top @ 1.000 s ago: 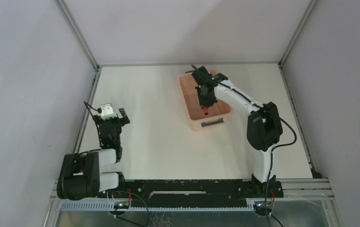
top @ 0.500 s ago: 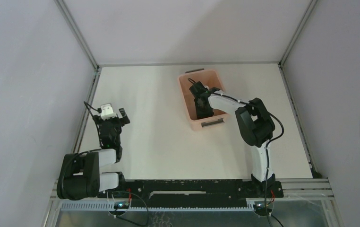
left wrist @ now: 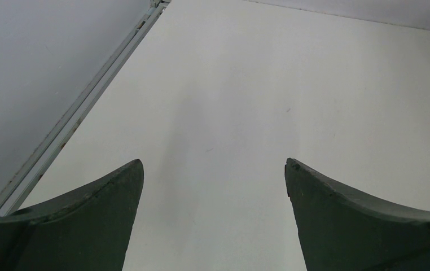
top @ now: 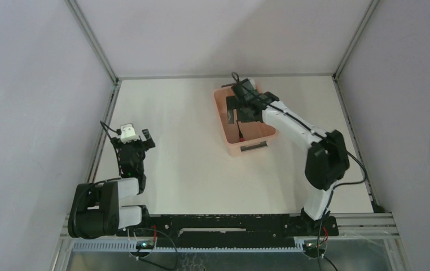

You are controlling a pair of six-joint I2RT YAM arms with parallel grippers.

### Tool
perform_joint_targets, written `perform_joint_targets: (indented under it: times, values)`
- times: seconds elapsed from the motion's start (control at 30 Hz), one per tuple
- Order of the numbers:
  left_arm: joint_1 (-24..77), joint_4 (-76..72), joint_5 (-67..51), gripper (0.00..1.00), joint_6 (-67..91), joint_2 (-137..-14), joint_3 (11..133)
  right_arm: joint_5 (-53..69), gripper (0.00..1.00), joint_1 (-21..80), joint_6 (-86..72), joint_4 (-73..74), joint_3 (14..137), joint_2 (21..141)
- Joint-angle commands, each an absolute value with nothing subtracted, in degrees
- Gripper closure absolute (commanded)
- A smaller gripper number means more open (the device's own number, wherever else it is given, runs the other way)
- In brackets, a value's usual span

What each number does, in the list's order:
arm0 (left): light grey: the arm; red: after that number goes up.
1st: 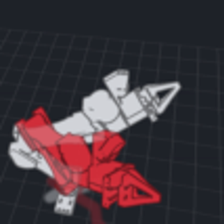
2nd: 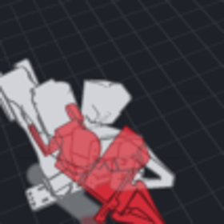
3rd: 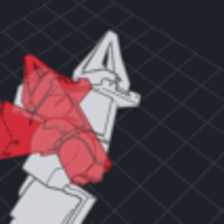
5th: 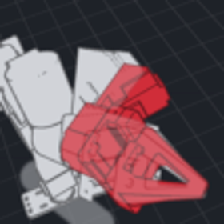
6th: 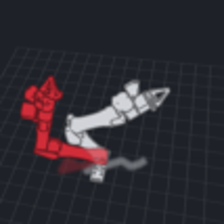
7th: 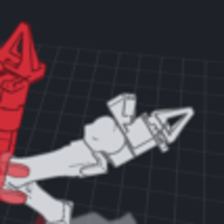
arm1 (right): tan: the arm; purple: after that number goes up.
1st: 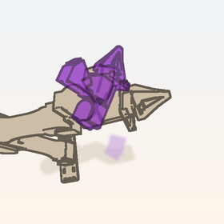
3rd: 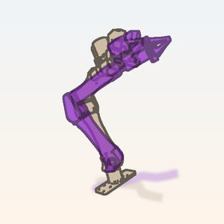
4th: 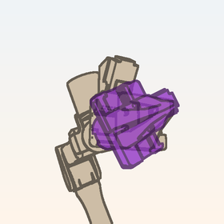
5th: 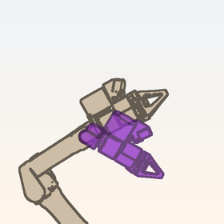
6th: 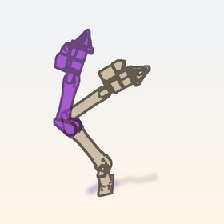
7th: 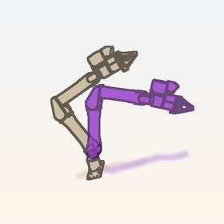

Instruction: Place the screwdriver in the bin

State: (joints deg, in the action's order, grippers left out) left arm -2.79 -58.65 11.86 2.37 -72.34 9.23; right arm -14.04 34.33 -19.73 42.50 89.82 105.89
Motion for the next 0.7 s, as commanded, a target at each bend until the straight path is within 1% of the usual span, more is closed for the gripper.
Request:
perform_joint_targets:
  times: [0.0, 0.1, 0.2, 0.33, 0.5, 0.67]
  values:
    - [-2.72, -60.29, 12.27, 0.0, 1.32, -72.07, 11.11, -17.52, 0.0, 34.97, -16.92, 44.23, 93.16, 96.63]
    - [-2.72, -60.29, 12.28, 0.0, 1.32, -72.07, 11.14, -18.32, 0.0, 33.48, -15.02, 45.6, 93.03, 92.32]
    - [-2.71, -60.29, 12.28, 0.0, 1.32, -72.06, 11.09, -19.43, 0.0, 29.34, -13.48, 46.77, 91.65, 88.73]
    - [-2.77, -60.28, 12.3, 0.0, 1.32, -72.07, 11.12, -16.12, 0.0, 18.96, -12.21, 47.16, 88.09, 83.99]
    - [-2.75, -60.29, 12.26, 0.0, 1.32, -72.07, 11.11, -9.61, 0.0, 3.72, -9.78, 41.66, 80.15, 77.52]
    - [-2.74, -60.29, 12.3, 0.0, 1.32, -72.07, 11.08, -5.1, 0.0, -4.67, -7.52, 39.99, 76.87, 74.64]
